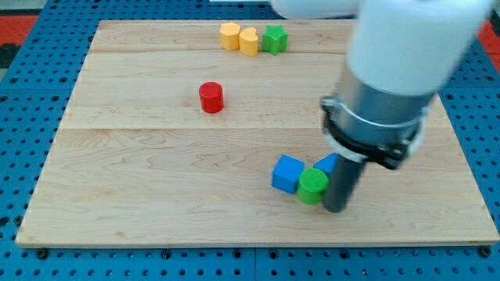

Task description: Move green circle to the group of blocks

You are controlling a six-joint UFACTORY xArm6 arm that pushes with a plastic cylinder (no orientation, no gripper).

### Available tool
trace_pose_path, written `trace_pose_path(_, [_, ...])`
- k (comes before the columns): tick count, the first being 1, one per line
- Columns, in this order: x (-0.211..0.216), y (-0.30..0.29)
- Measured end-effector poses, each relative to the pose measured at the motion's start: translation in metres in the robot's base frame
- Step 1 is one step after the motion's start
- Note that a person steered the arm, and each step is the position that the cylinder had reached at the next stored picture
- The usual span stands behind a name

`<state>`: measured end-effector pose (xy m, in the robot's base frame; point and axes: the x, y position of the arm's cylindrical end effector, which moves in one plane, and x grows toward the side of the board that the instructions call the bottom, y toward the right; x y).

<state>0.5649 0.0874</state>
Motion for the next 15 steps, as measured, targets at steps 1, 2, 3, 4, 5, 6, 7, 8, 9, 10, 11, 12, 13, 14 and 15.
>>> trace_pose_path(1, [-0.024, -0.011])
trace_pose_path(2, [-0.045, -0.04])
trace_pose_path(3, [-0.017, -0.019])
trace_pose_path(4, [-0.05, -0.061])
trace_pose_path(5, [-0.06, -0.063])
trace_pose_path(6, [-0.1, -0.087])
trace_pose_path(7, [-0.109, -0.075])
trace_pose_path(8, [-0.107, -0.073])
trace_pose_path(9, [-0.1, -0.05])
trace_pose_path(10, [-0.099, -0.059])
trace_pose_path(11, [-0.105, -0.086])
trace_pose_path(12, [-0.113, -0.09])
trace_pose_path(13, [-0.158, -0.101])
trace_pose_path(14, [-0.161, -0.117])
trace_pose_path(15, [-0.14, -0.128])
